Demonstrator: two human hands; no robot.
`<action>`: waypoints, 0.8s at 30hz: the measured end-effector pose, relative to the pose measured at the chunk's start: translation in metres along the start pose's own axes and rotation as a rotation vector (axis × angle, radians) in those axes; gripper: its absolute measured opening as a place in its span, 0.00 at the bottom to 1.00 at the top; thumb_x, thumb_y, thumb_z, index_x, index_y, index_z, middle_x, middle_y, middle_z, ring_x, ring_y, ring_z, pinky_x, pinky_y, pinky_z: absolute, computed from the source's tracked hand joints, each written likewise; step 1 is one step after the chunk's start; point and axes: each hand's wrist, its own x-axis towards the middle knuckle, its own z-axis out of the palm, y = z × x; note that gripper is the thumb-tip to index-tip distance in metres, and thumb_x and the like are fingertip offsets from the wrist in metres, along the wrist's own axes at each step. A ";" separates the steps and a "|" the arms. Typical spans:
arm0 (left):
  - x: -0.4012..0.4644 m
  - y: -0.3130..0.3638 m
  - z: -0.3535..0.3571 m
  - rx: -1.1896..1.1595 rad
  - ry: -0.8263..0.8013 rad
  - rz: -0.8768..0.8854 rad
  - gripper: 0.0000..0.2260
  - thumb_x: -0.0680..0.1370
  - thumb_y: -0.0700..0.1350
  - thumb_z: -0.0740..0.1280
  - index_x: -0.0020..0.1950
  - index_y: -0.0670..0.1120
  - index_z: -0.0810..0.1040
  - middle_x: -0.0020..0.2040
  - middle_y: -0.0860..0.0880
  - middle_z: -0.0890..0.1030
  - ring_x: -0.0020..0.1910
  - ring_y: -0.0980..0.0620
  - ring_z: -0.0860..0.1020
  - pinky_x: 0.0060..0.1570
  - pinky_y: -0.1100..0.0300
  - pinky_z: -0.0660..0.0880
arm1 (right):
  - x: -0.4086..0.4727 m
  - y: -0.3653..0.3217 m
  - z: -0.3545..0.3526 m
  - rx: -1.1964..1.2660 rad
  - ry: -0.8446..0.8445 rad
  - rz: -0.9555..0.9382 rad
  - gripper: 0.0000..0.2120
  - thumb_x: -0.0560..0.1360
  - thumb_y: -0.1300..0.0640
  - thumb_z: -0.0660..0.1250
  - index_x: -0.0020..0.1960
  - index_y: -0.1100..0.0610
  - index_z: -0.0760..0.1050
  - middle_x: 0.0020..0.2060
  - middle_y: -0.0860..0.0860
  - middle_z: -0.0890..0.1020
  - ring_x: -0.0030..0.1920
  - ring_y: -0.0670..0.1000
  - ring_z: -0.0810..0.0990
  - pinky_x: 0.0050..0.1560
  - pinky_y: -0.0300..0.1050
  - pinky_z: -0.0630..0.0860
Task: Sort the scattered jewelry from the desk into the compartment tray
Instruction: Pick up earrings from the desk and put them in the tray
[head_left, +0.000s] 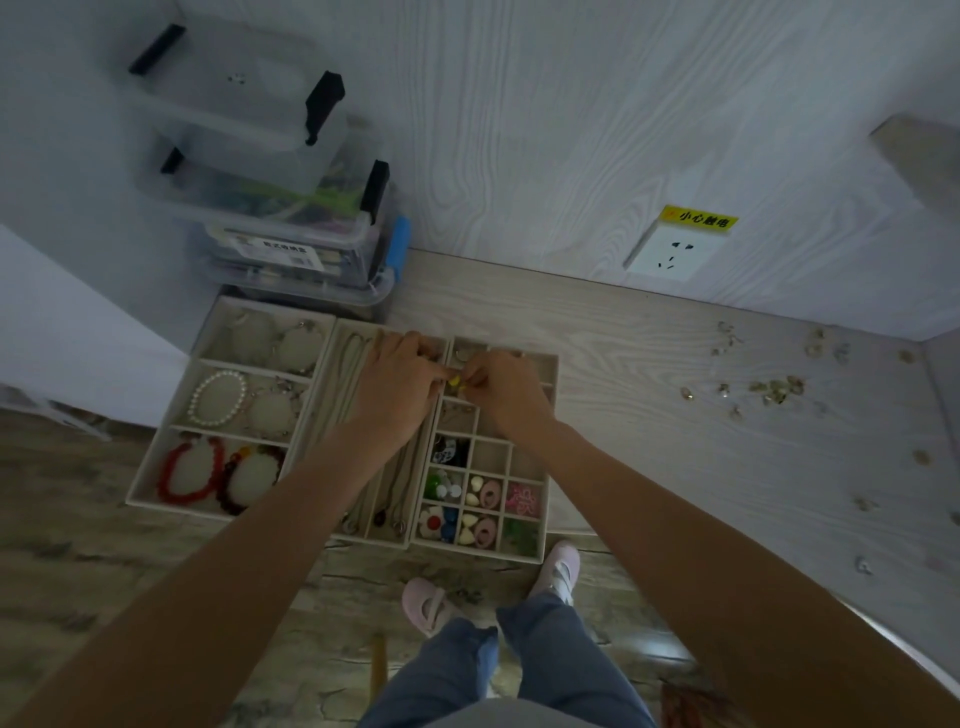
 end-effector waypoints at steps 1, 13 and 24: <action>0.000 0.000 0.000 -0.013 0.006 0.000 0.10 0.77 0.44 0.65 0.57 0.51 0.82 0.61 0.47 0.74 0.62 0.43 0.68 0.66 0.50 0.61 | 0.000 -0.001 0.000 -0.001 -0.002 0.003 0.08 0.73 0.65 0.65 0.49 0.62 0.81 0.45 0.57 0.84 0.48 0.55 0.81 0.51 0.50 0.78; -0.003 0.003 -0.003 -0.001 0.025 -0.020 0.10 0.78 0.45 0.63 0.57 0.51 0.81 0.58 0.46 0.73 0.60 0.45 0.68 0.59 0.56 0.61 | 0.003 -0.001 0.010 -0.104 -0.006 -0.004 0.06 0.74 0.65 0.63 0.45 0.62 0.79 0.42 0.58 0.82 0.42 0.56 0.80 0.43 0.48 0.77; -0.002 0.003 -0.001 -0.012 0.030 -0.021 0.11 0.78 0.45 0.63 0.57 0.52 0.81 0.55 0.45 0.74 0.59 0.44 0.68 0.57 0.55 0.62 | -0.001 -0.005 0.001 -0.104 -0.018 -0.053 0.08 0.75 0.64 0.63 0.48 0.67 0.79 0.44 0.61 0.82 0.47 0.58 0.79 0.46 0.48 0.72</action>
